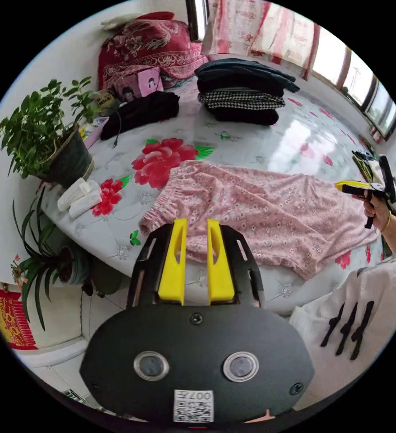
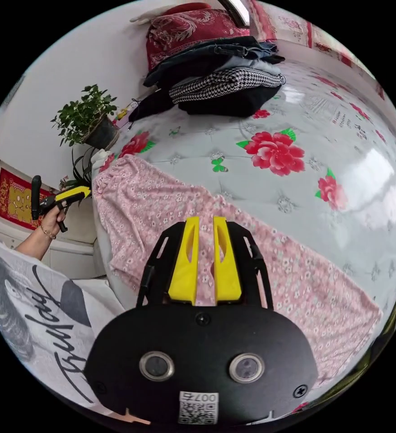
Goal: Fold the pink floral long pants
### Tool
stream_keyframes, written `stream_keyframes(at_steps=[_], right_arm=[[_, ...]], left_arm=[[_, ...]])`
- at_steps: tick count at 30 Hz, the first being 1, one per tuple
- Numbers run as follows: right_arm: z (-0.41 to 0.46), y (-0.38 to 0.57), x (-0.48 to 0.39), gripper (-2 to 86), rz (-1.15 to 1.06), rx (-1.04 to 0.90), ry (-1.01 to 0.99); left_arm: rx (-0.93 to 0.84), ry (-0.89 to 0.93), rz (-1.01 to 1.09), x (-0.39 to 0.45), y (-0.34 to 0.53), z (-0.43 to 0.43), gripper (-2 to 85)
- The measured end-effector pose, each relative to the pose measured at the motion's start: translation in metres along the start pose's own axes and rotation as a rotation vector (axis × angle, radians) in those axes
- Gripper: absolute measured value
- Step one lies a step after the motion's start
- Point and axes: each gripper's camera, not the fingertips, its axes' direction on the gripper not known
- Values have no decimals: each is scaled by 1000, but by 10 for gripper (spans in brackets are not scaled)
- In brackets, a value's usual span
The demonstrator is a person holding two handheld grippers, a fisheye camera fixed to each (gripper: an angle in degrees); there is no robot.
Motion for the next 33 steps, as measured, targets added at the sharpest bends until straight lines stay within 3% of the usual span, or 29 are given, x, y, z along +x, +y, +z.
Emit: stream_keyframes(at_steps=[3,7,11,16,21,28,30,33], right_arm=[[-24,58,4,41,104,23,22],[-57,138,34,47,369,56,79],[-95,208,72,46,652,142,176],[-151,293,127,36,969,270,372],[-166,302,175,27,1019,287,395],[-144,279,210,5,1058,221,374],[-152,273,203,2,1003,222,385],[-198,275,159,1,835,392,463]], left_arm=[[27,251,236,97,-2,-11,96],[-106,394,417,188,9,22,110],[-265,251,515,241,29,63,65],[-248,269,502,243,29,54,3],[-204,200,546,258,33,28,-6],[-205,215,440,251,30,19,-7],[-190,205,423,250,29,13,-7],[-152,187,386,248,39,2,-5]])
